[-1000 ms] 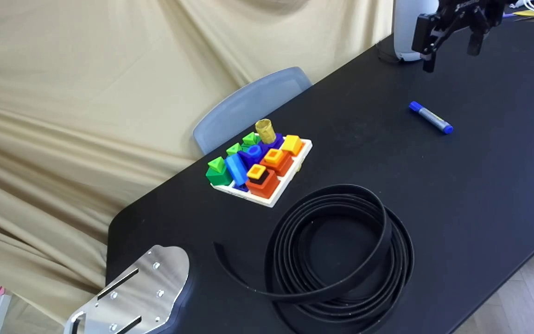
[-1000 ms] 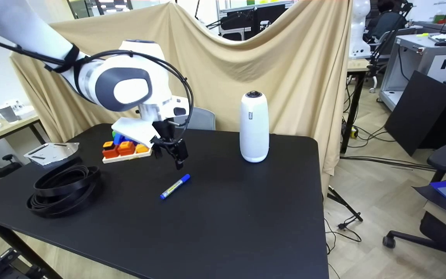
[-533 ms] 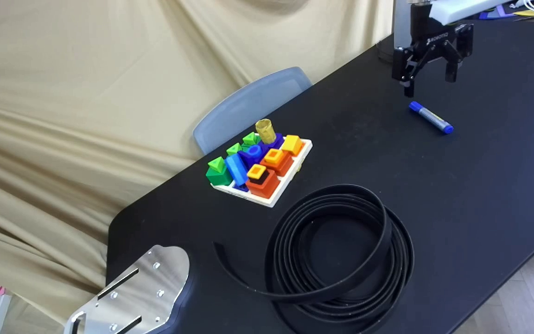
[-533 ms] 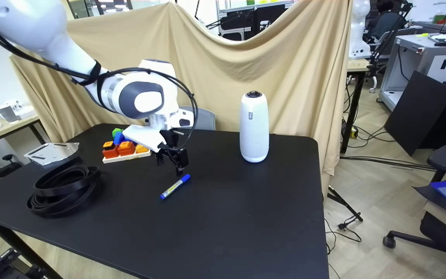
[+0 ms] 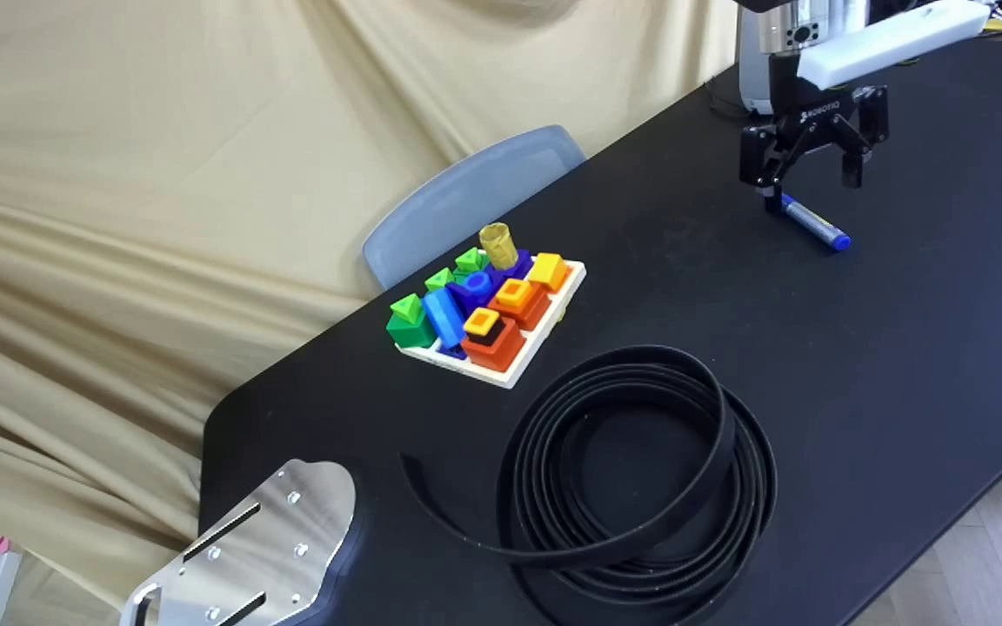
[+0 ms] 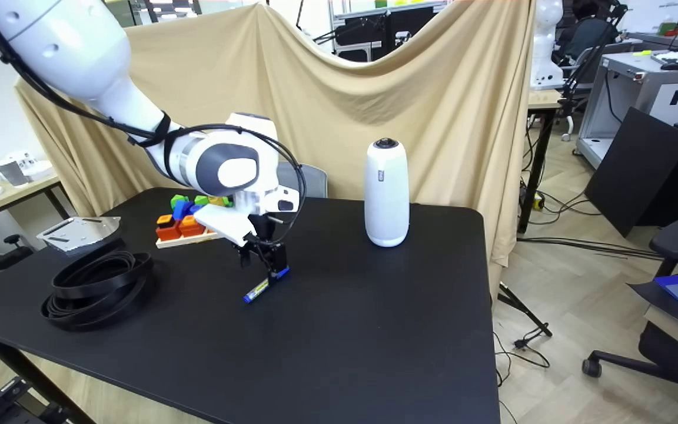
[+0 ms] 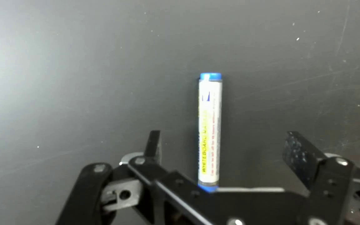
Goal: Move the marker
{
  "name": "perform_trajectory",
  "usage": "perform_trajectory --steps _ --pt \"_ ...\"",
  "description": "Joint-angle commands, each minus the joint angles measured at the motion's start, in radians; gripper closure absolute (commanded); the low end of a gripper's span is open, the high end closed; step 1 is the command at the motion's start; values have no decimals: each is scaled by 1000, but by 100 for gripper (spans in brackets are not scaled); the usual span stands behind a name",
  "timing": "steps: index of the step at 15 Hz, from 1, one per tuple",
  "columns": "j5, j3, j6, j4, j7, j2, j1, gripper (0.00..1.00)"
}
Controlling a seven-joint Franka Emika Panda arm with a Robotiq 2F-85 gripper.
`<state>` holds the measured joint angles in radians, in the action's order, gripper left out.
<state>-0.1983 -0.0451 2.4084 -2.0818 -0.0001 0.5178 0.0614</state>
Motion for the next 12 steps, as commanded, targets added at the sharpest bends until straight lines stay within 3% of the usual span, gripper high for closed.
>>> perform_trajectory --steps 1,2,3,12 --pt "-7 9 -49 40 34 28 18 0" --pt "-8 9 -54 43 32 30 21 25" --pt "-7 9 -57 44 31 33 22 25" --pt "-11 6 -97 60 30 50 36 88"
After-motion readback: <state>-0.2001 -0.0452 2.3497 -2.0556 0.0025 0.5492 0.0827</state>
